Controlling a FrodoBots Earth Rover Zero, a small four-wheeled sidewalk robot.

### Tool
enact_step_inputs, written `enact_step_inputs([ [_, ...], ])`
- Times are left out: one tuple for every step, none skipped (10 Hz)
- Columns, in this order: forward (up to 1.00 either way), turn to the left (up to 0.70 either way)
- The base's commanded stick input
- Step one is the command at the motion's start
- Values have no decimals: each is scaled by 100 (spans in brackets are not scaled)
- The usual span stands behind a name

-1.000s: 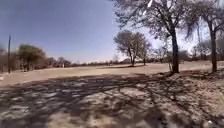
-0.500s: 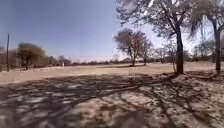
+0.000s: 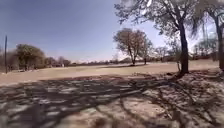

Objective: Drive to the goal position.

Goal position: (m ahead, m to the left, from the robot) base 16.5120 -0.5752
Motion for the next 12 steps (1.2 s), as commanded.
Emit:
enact_step_inputs([
  [85,0],
  [85,0],
  [85,0],
  [85,0],
  [85,0],
  [85,0],
  [85,0],
  [85,0],
  [85,0],
  [85,0],
  [85,0],
  [85,0],
])
